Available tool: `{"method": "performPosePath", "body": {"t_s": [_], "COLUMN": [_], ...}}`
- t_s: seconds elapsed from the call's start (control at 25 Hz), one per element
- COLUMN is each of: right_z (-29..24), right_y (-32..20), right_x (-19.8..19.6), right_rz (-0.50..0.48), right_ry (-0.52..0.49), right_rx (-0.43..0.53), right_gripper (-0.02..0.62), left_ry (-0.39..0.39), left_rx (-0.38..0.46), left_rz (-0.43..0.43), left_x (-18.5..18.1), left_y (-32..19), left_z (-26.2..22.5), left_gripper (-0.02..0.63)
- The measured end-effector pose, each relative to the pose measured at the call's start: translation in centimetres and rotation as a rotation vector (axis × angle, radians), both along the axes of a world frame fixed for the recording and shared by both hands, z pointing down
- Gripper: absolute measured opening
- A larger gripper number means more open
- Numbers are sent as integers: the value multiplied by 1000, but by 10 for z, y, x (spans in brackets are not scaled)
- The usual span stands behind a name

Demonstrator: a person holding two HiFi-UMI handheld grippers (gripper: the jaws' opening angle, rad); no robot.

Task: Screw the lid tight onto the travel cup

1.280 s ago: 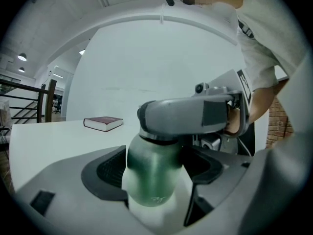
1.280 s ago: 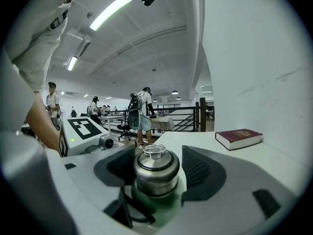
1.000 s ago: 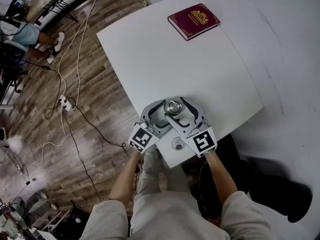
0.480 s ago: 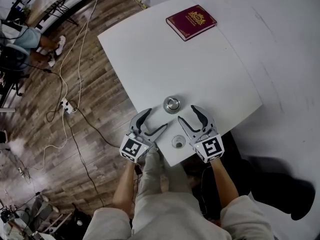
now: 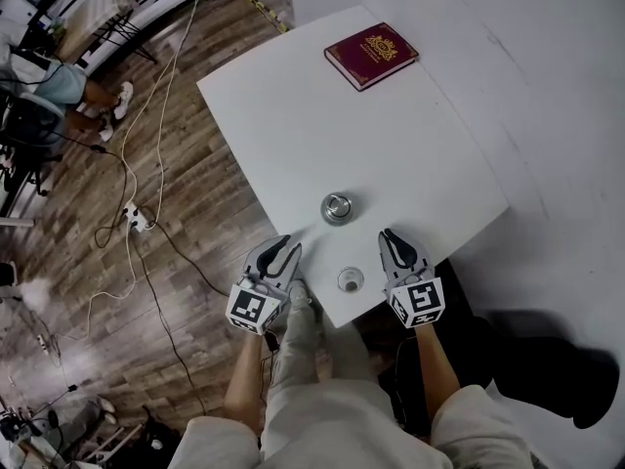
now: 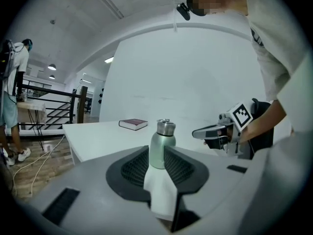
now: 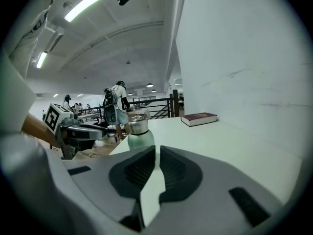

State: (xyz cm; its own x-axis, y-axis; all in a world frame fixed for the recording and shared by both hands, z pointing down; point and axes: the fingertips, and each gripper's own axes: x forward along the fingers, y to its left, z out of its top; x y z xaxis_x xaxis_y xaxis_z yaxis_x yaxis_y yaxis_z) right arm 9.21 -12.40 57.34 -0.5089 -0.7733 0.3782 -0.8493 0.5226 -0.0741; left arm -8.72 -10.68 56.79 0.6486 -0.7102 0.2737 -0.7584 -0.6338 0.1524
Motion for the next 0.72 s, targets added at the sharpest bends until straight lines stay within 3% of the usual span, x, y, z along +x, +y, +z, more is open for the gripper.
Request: {"method": "performPosePath", "body": {"t_s": [0.2, 0.44, 0.72], "right_z": [-5, -13, -44], "right_y": [7, 13, 12], "right_x": [4, 6, 6], "right_rz": [13, 21, 22], "right_ry": [3, 7, 23], "right_rx": [-4, -16, 9], "right_gripper": [0, 0, 0], "left_ry": [4, -32, -49], "left_rx": [-29, -63, -29], "left_rz": [-18, -55, -73], "left_x": [-8, -18, -24], "left_y": [11, 17, 14], "left_z": [-9, -16, -48], "left_gripper": [20, 8, 8]}}
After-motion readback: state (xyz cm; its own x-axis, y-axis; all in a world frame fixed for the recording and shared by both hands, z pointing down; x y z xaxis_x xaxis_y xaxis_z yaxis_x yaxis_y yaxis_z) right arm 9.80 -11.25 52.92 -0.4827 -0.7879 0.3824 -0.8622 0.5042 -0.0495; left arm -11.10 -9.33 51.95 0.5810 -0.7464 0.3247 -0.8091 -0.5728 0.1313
